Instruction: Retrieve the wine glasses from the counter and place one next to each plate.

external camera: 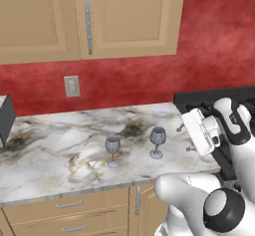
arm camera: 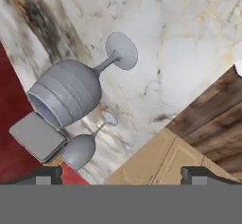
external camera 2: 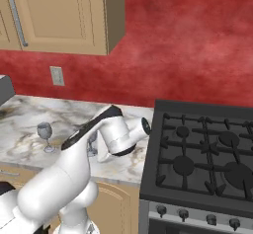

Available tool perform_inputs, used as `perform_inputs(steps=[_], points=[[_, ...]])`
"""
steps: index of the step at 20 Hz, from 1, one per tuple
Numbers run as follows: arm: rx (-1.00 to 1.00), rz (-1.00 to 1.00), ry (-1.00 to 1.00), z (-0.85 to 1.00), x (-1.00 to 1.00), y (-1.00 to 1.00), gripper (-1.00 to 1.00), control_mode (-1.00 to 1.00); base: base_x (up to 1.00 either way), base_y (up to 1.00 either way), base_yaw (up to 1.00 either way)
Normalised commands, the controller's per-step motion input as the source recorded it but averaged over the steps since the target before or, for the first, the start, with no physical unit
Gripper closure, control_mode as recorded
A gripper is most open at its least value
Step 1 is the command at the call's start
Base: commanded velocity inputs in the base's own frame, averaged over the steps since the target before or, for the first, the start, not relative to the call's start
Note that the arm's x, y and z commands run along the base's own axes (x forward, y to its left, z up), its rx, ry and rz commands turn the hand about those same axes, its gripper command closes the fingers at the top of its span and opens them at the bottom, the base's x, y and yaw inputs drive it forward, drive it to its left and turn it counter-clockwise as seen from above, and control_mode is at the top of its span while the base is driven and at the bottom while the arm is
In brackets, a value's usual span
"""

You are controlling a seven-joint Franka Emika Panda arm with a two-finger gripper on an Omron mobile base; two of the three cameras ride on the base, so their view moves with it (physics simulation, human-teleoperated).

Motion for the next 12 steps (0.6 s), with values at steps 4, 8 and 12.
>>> perform_inputs(steps=[4, 8, 12], points=[[0.19, 0.0, 0.37, -0.18, 0.36, -0.03, -1.0, -1.0, 0.0, 0.0, 0.0], [0.17, 0.0, 0.44, -0.24, 0.39, 0.0, -1.0, -1.0, 0.0, 0.0, 0.0], [0.17, 0.0, 0.22, -0.28, 0.4, -0.08, -1.0, -1.0, 0.0, 0.0, 0.0]])
